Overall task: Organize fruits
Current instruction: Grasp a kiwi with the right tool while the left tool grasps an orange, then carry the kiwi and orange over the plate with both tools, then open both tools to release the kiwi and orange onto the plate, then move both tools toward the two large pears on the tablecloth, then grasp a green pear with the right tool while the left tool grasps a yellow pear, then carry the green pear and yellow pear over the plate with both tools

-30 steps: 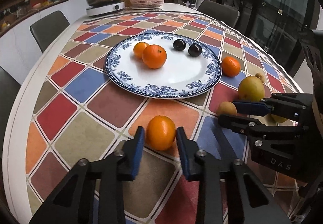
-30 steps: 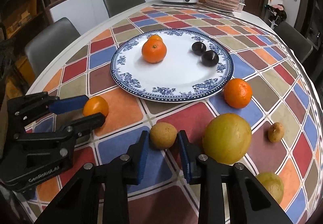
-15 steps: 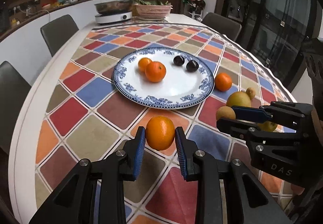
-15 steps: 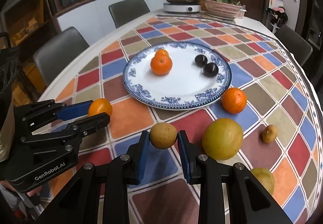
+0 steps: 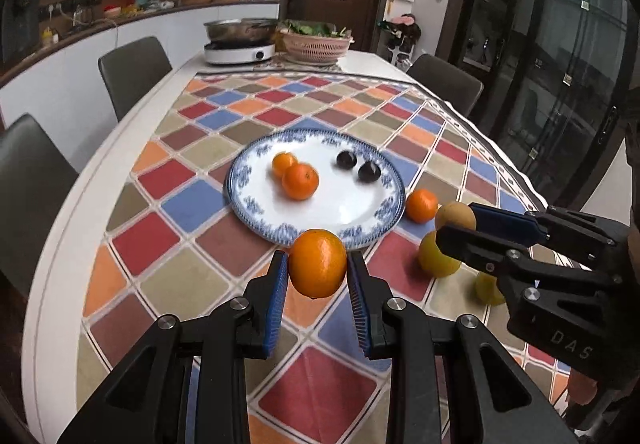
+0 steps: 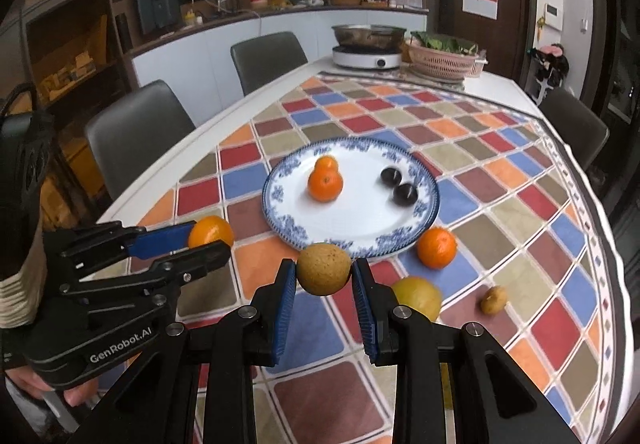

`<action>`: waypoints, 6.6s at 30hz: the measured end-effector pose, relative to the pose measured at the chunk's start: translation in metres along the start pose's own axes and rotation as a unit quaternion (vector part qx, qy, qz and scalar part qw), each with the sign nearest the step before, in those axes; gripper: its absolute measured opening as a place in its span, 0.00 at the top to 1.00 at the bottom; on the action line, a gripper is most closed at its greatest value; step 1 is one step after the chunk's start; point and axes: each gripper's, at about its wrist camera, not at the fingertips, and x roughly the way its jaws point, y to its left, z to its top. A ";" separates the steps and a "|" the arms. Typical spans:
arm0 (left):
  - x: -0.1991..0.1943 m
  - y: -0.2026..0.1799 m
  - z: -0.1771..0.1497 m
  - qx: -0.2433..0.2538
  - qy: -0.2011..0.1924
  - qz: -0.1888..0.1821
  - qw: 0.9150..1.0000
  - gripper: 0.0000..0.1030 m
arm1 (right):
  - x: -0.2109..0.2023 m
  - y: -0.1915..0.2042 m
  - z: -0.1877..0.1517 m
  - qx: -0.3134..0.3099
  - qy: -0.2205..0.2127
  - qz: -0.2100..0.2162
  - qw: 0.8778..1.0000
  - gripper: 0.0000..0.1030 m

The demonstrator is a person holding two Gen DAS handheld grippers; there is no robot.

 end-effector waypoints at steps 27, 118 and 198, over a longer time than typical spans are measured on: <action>0.061 0.018 0.076 0.040 -0.013 -0.002 0.999 0.71 | 0.050 -0.031 0.079 -0.015 0.011 0.012 1.000 0.71; -0.021 -0.078 0.023 0.168 -0.104 -0.020 0.980 0.17 | -0.063 -0.063 -0.009 0.020 -0.040 -0.073 0.996 0.39; 0.033 -0.059 0.013 0.146 -0.020 -0.055 0.988 0.52 | 0.000 -0.073 -0.036 0.054 0.022 0.003 0.998 0.50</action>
